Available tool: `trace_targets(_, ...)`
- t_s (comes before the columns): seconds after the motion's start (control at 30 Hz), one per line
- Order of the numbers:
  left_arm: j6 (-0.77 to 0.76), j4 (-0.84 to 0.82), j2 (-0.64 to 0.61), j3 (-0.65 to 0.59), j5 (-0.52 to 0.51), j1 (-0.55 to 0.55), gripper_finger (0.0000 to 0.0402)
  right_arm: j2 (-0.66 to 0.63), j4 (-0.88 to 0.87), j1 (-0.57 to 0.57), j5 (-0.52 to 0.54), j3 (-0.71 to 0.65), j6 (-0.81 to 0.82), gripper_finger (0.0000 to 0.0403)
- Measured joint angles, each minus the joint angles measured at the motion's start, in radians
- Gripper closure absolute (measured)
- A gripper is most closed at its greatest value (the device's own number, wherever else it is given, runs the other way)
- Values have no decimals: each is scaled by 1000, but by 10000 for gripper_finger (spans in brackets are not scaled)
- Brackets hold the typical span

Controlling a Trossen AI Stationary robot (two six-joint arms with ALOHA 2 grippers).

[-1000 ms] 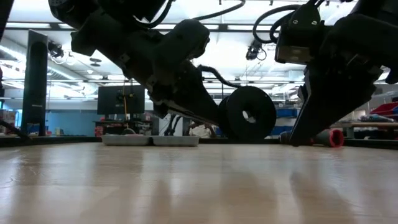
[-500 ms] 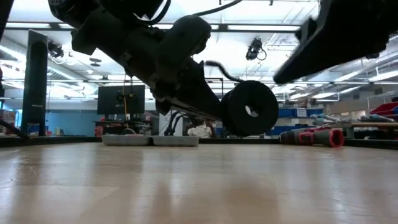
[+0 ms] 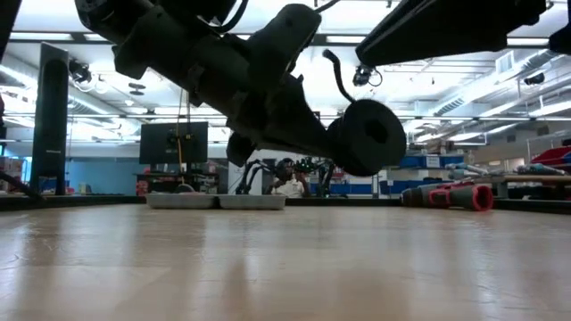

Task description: Coil cords

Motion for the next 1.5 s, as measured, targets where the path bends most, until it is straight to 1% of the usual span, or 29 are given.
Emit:
trace_targets(0.13,-37,16,0,0,17,10,402,0,0,0,-14,0,-29,327)
trace_targets(0.3,-61,42,0,0,32,18,402,0,8,0,23,11,-81,307)
trace_targets(0.43,-67,49,0,0,32,21,402,1,2,0,24,44,-130,299)
trace_targets(0.57,-85,60,0,0,37,21,402,1,-10,-5,21,58,-179,298)
trace_targets(0.9,-91,78,0,0,46,21,402,6,-14,-6,5,58,-228,296)
trace_targets(1.03,-92,102,0,0,47,21,402,6,-16,-16,-28,58,-256,296)
trace_targets(1.17,-92,106,0,0,46,22,402,6,-15,-34,-37,58,-264,296)
trace_targets(1.33,-92,111,0,0,47,22,402,6,15,-45,-39,58,-301,296)
trace_targets(1.5,-92,115,0,0,46,22,402,6,29,-51,-66,58,-313,299)
